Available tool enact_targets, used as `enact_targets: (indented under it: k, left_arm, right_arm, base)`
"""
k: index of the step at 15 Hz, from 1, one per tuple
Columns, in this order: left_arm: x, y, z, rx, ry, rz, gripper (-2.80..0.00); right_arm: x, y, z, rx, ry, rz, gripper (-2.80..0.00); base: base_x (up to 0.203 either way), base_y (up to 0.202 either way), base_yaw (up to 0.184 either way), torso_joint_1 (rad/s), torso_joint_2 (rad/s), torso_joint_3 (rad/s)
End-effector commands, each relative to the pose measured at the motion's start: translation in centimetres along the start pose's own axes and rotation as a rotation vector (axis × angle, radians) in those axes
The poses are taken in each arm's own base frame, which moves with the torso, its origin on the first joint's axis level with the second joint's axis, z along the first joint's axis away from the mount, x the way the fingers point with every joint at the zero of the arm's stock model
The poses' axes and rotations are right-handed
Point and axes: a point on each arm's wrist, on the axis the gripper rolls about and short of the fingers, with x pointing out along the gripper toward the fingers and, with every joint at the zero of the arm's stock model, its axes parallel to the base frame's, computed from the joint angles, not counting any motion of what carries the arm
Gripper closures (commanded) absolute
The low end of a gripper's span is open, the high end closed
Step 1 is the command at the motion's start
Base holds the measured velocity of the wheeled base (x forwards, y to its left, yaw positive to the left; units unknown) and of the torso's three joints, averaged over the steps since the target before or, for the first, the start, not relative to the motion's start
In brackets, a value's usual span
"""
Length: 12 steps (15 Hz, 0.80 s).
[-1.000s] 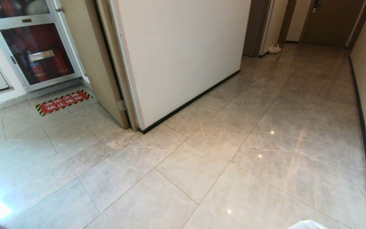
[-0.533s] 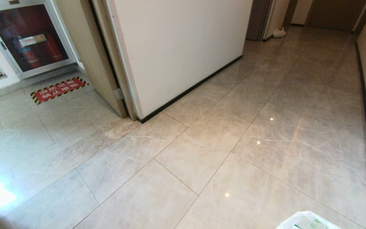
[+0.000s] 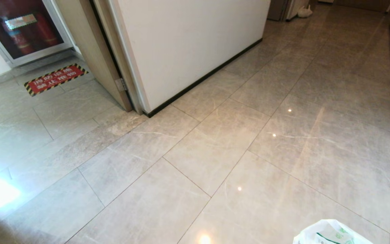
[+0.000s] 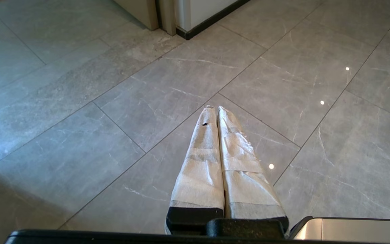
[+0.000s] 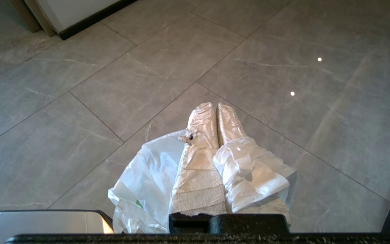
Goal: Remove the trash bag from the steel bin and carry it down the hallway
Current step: Put the trash bag at the door
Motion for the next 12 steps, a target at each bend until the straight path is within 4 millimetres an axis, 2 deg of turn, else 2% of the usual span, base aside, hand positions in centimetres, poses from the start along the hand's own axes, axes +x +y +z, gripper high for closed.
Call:
enact_targets:
  k: [1,4,5,7,8,10,12]
  left_arm:
    - [0.0,0.0,0.0,0.000,-0.001,0.000,0.00]
    - [0.0,0.0,0.0,0.003,-0.001,0.000,0.00]
    - [0.0,0.0,0.0,0.003,-0.001,0.000,0.00]
    - [0.0,0.0,0.0,0.003,-0.001,0.000,0.00]
    - [0.0,0.0,0.0,0.003,-0.001,0.000,0.00]
    - [0.0,0.0,0.0,0.003,-0.001,0.000,0.00]
    - [0.0,0.0,0.0,0.003,-0.001,0.000,0.00]
  right_arm:
    - [0.0,0.0,0.0,-0.001,0.000,0.000,0.00]
    - [-0.1,0.0,0.2,-0.004,-0.006,-0.004,0.00]
    - [-0.3,0.0,1.3,-0.007,-0.028,-0.001,0.00]
    - [-0.9,0.0,5.5,-0.007,-0.037,0.006,0.00]
    - [-0.6,-0.1,8.0,-0.004,0.015,0.006,0.00]
    - [2.1,-0.2,12.9,0.003,0.192,0.013,0.00]
    - [7.0,-0.2,15.2,0.003,0.414,0.036,0.00]
  base:
    - [0.000,0.000,0.000,0.004,0.00,-0.206]
    - [0.000,0.000,0.000,0.002,0.00,-0.087]
    - [0.000,0.000,0.000,0.002,0.00,-0.042]
    - [0.000,0.000,0.000,0.000,0.00,0.000]
    - [0.000,0.000,0.000,0.000,0.00,0.000]
    - [0.000,0.000,0.000,0.000,0.00,0.000]
    - [0.000,0.000,0.000,0.000,0.00,0.000]
